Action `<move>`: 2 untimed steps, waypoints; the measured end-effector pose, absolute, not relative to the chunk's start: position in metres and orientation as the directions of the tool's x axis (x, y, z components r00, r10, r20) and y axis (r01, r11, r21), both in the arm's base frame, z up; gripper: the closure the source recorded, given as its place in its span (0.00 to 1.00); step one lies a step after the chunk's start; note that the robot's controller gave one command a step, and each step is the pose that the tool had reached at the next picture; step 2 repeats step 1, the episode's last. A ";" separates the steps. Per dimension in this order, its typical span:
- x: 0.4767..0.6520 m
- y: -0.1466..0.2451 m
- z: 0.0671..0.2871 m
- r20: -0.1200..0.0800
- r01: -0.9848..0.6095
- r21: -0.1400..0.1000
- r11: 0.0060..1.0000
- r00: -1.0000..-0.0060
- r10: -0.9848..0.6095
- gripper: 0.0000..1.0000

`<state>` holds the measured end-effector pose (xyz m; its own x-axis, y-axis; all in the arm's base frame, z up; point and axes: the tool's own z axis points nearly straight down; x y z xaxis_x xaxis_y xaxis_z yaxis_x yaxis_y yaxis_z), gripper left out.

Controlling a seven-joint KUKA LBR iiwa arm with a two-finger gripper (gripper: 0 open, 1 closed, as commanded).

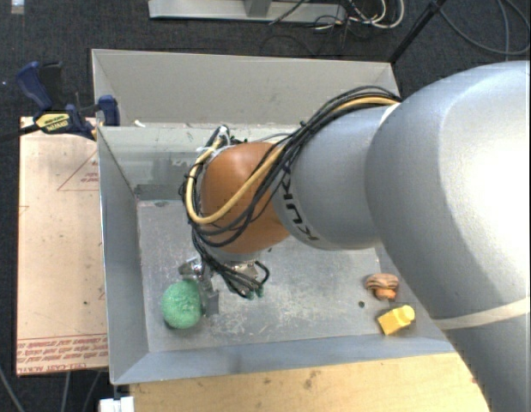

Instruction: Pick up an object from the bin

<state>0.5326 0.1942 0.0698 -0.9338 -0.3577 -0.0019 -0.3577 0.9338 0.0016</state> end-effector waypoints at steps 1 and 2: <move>0.509 0.210 0.261 -0.012 -0.328 0.001 0.945 -0.945 -0.328 1.00; 0.509 0.210 0.261 -0.012 -0.328 0.001 0.945 -0.945 -0.328 1.00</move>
Offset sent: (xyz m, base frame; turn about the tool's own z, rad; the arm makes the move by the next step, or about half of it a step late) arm 0.0000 0.0000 0.0000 0.0000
